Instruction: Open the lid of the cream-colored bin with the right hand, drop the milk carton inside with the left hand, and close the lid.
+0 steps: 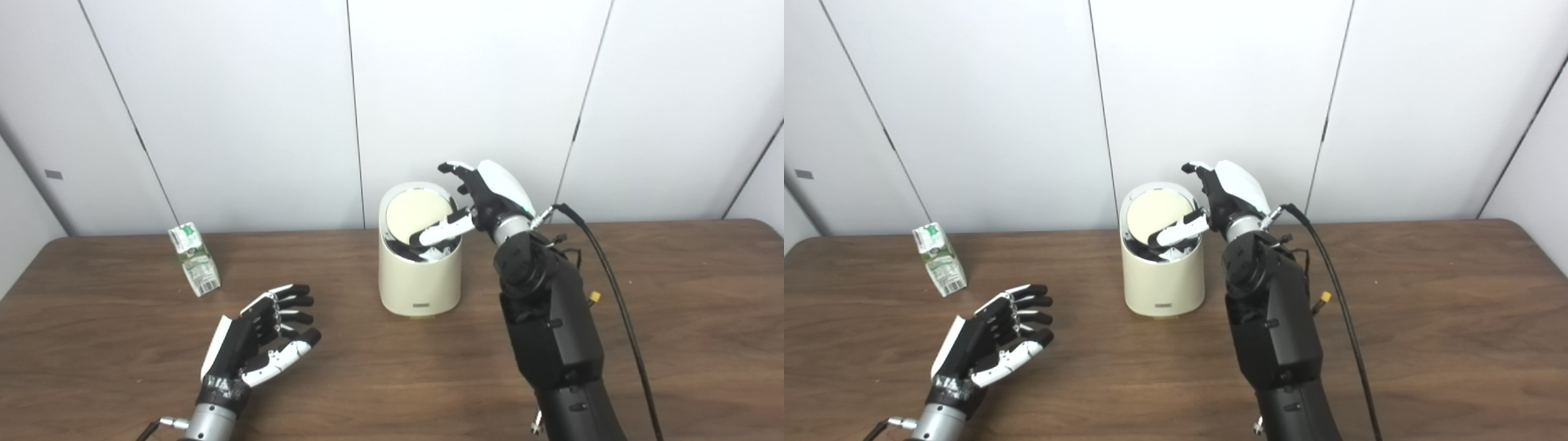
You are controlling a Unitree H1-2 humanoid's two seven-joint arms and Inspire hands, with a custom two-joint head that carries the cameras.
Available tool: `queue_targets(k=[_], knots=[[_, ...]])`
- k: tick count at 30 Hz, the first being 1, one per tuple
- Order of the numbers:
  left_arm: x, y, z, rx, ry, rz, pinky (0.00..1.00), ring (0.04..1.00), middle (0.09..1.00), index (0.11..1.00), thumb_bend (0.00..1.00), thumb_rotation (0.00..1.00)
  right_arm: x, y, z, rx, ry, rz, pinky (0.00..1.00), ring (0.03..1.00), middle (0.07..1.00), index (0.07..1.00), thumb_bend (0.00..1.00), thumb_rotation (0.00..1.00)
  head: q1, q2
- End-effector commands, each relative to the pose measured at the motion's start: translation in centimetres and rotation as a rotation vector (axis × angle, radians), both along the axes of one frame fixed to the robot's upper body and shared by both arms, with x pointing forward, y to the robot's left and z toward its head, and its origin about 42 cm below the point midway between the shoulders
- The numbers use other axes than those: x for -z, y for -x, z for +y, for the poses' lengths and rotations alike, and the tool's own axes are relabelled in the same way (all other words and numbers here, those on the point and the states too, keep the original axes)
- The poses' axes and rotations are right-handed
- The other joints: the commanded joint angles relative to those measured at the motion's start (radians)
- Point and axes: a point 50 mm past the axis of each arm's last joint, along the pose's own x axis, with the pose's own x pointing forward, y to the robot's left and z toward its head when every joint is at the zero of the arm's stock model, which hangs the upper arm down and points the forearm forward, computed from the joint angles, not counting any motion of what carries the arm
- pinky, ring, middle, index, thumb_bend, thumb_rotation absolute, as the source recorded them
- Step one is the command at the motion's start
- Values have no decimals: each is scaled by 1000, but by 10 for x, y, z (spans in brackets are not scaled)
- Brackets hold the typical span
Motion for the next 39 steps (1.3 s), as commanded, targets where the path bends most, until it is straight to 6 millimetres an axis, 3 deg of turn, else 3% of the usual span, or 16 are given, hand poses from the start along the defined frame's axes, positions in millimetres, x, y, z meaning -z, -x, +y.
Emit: queue_targets(k=[1, 10, 17, 22, 26, 31, 39], knots=[[-17, -7, -2, 0, 3, -79, 488, 642, 725, 778, 687, 269, -6, 1, -13, 40, -13, -19, 606, 846, 918, 871, 809, 267, 1, 0], [-15, -9, -3, 8, 2, -75, 487, 642, 728, 775, 693, 279, -12, 18, -51, 48, -114, -105, 658, 869, 920, 893, 784, 388, -4, -7], [-13, -10, -4, 12, 0, -74, 492, 640, 724, 780, 675, 264, 0, 32, -81, 33, -174, -182, 814, 954, 1000, 857, 792, 345, -7, -12], [-12, -10, -5, 7, -4, -71, 497, 643, 725, 782, 679, 269, 22, 47, -96, -31, -324, -240, 782, 932, 991, 863, 762, 297, -3, -14], [-13, -12, -4, 6, -4, -75, 501, 645, 724, 780, 683, 275, 39, 64, -104, -17, -335, -251, 755, 863, 904, 867, 755, 334, -5, -14], [-12, -13, -3, 8, 5, -73, 488, 643, 727, 779, 684, 272, 54, 72, -109, 15, -322, -238, 697, 818, 875, 858, 799, 402, -8, -20], [-10, -14, -1, 13, 8, -75, 489, 644, 727, 775, 677, 269, 47, 76, -100, -27, -278, -244, 688, 811, 870, 870, 784, 424, -14, -26]])
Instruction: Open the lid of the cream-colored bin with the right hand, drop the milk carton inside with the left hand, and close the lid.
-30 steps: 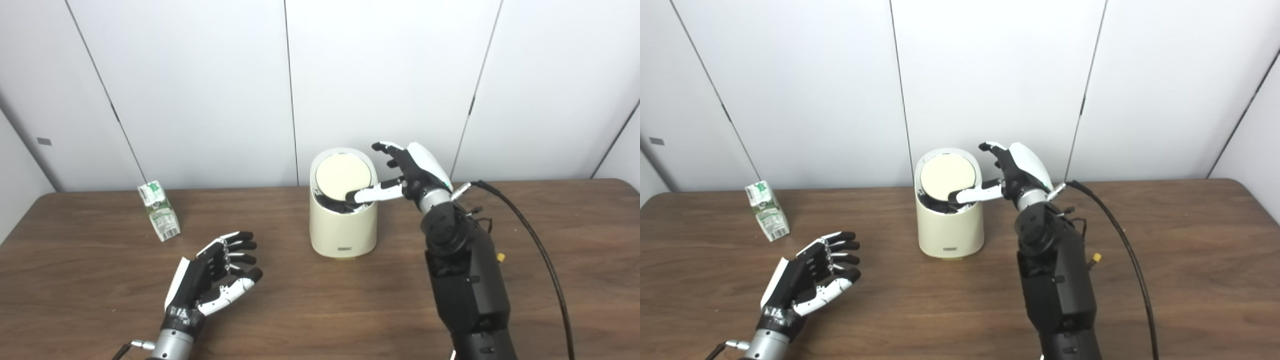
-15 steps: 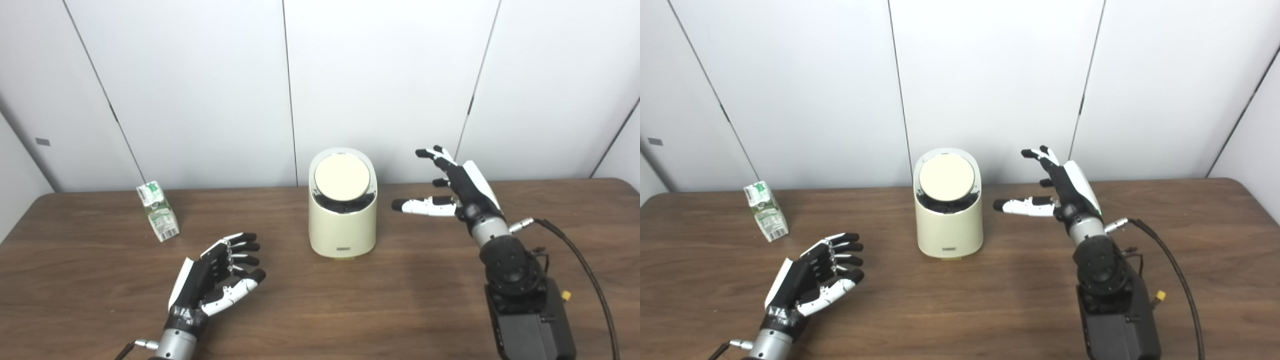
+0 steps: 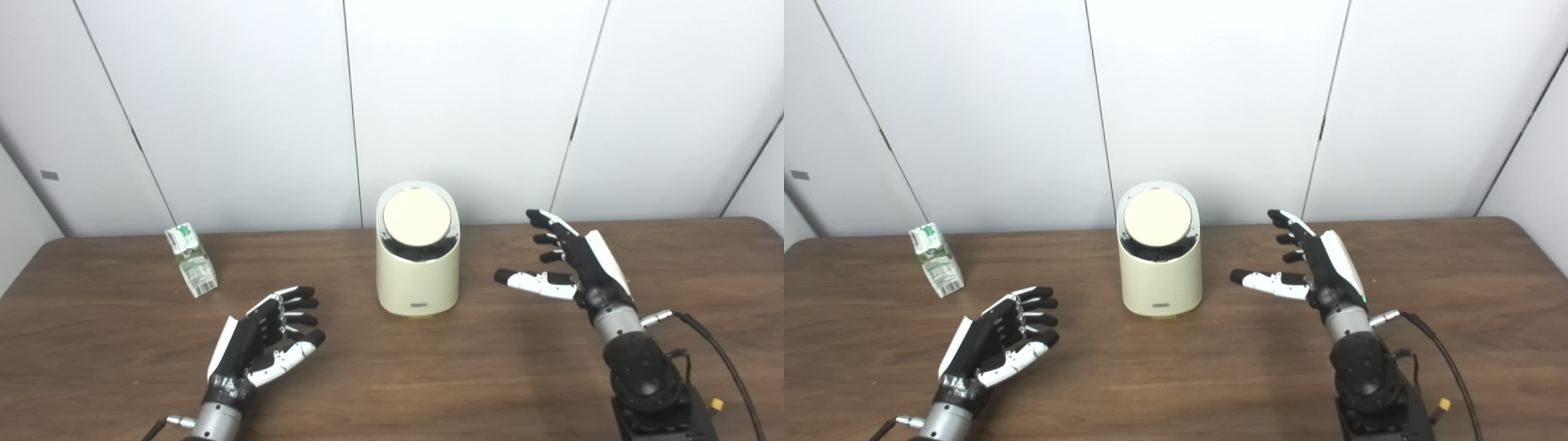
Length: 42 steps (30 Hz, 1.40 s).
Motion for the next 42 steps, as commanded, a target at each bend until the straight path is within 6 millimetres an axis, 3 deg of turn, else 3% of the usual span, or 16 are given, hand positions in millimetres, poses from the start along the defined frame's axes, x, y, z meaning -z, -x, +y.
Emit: queue_targets(k=[1, 16, 22, 29, 36, 42], knots=[[-17, -10, 1, 3, 3, -78, 489, 644, 726, 775, 678, 265, -29, -5, 4, -15, 8, -104, 685, 809, 868, 870, 799, 444, 4, -2], [-17, -10, 0, -1, 3, -78, 501, 651, 725, 781, 686, 271, -65, -26, 42, -94, -34, -112, 666, 835, 912, 886, 784, 378, 3, -7], [-17, -10, -1, 3, 2, -82, 500, 650, 730, 782, 679, 266, -77, -41, 57, -105, 24, -115, 646, 810, 902, 897, 798, 420, 3, -7], [-17, -9, -2, 5, 12, -75, 498, 646, 725, 781, 683, 264, -91, -59, 73, -117, 62, -106, 622, 815, 890, 886, 790, 379, 3, -7], [-17, -9, -2, 5, 5, -82, 505, 651, 730, 784, 670, 257, -93, -72, 84, -118, 78, -119, 605, 814, 898, 871, 793, 319, 6, -5], [-17, -9, -2, 4, 3, -79, 505, 654, 731, 784, 682, 265, -90, -85, 91, -92, 120, -83, 639, 810, 891, 869, 800, 366, 11, -3]])
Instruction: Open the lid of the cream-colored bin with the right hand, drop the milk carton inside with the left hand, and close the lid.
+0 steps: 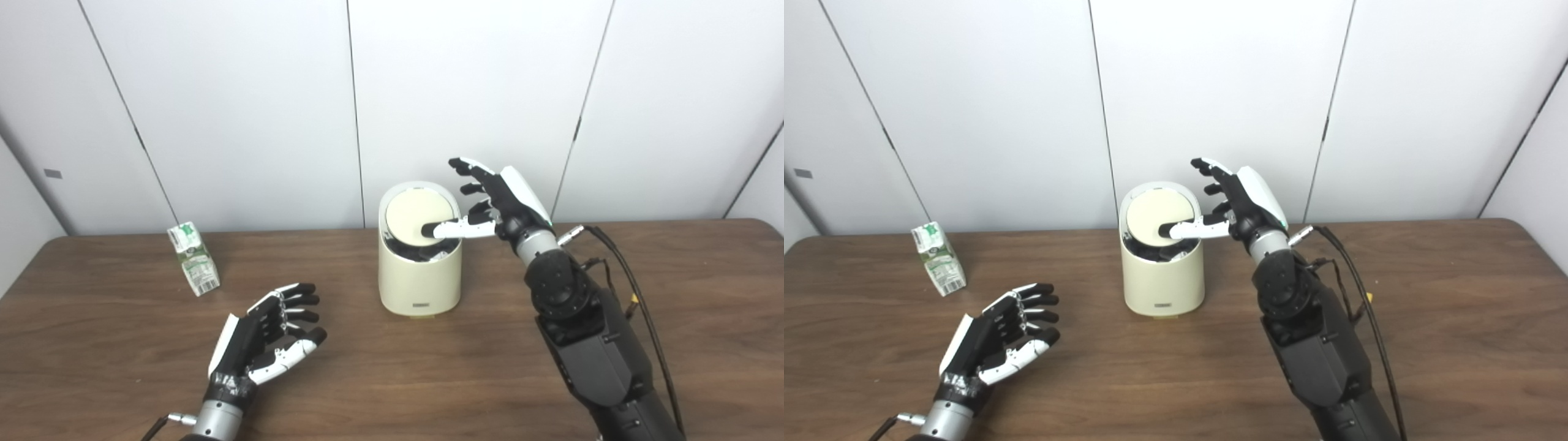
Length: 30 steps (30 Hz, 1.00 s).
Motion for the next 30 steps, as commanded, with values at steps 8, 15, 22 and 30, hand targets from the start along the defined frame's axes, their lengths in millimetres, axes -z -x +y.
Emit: queue_targets(k=[8, 15, 22, 30], knots=[[-16, -6, -3, 8, 11, -74, 502, 654, 732, 786, 685, 270, -31, -18, 15, 18, 20, -75, 657, 847, 911, 874, 817, 348, 5, 7], [-17, -5, -4, 7, 17, -72, 516, 659, 733, 789, 674, 253, -24, -23, 16, 30, 64, -55, 622, 832, 898, 875, 826, 356, 11, 11], [-18, -5, -6, 9, 10, -73, 490, 644, 731, 784, 677, 261, -19, -26, 16, 37, 157, -70, 607, 819, 882, 872, 845, 347, 12, 20], [-19, -5, -8, 12, 14, -73, 494, 647, 730, 783, 683, 264, -15, -23, 13, 47, 255, -61, 590, 810, 891, 883, 871, 289, 15, 30]])
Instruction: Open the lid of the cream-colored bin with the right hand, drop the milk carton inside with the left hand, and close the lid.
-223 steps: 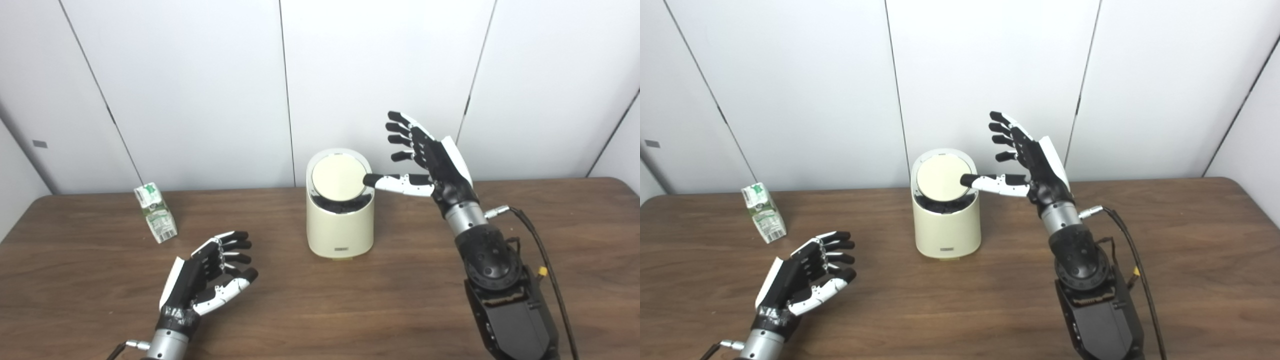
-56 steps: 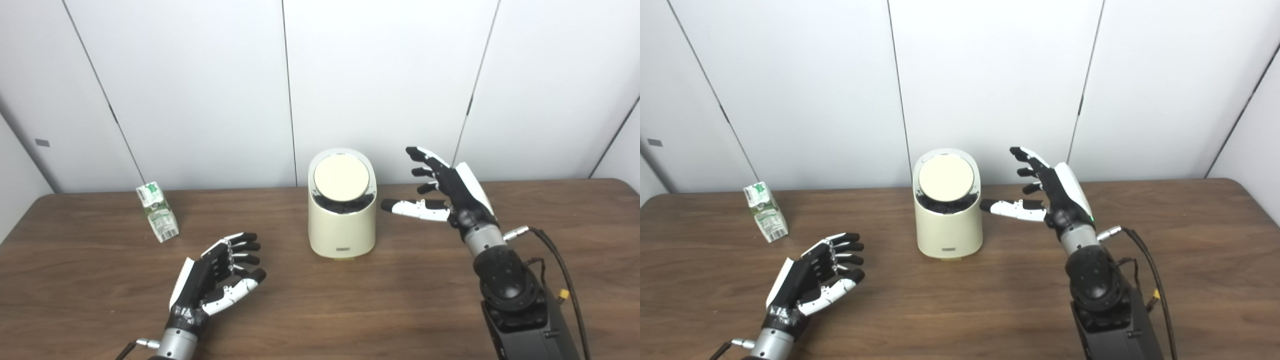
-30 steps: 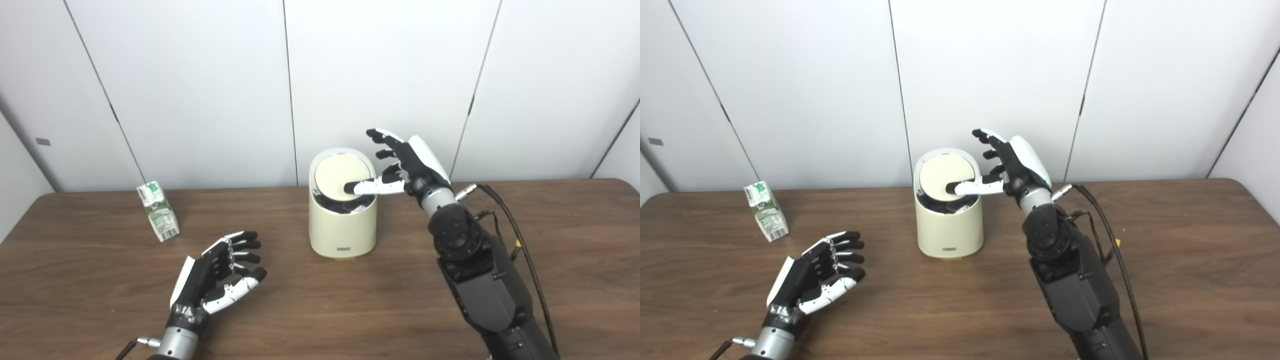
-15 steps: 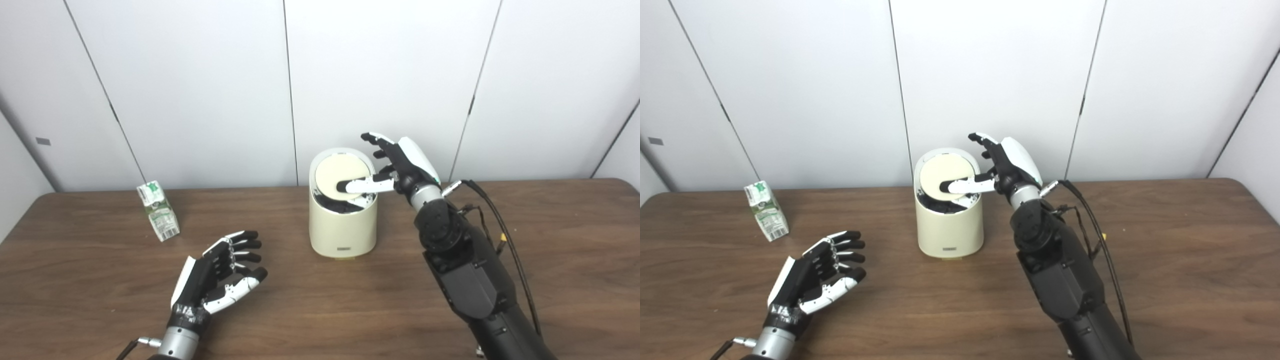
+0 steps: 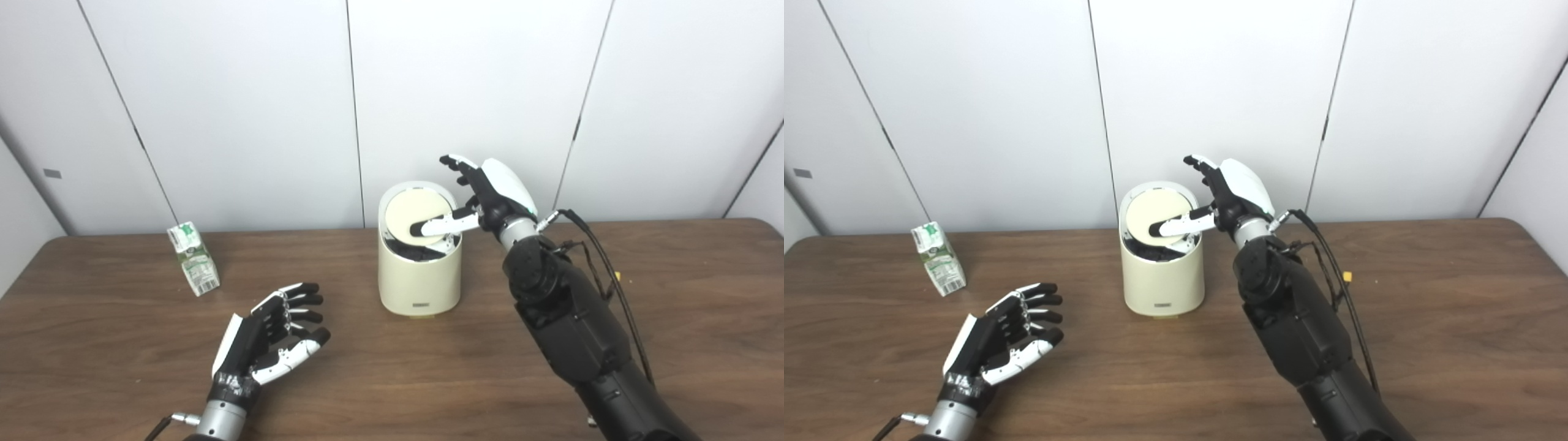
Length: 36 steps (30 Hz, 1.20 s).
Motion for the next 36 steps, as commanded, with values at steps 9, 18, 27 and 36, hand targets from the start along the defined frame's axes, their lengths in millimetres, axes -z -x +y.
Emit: queue_targets(k=[9, 18, 27, 36], knots=[[-21, -6, -3, 6, 8, -76, 506, 653, 732, 789, 667, 258, -6, -2, -3, 70, 439, -97, 531, 742, 903, 885, 910, 245, 7, 13], [-21, -7, -2, 2, 7, -81, 493, 649, 728, 781, 683, 275, -4, 3, -3, 88, 485, -85, 551, 743, 891, 870, 910, 217, 7, 4], [-20, -7, -1, 3, 8, -79, 497, 648, 729, 785, 682, 270, -41, 21, -31, 37, -27, -164, 586, 762, 848, 838, 819, 241, 8, 2], [-22, -7, -1, 2, -4, -83, 489, 641, 724, 780, 679, 278, -37, 46, -81, 67, -252, -265, 607, 781, 858, 831, 791, 246, 2, 3]])
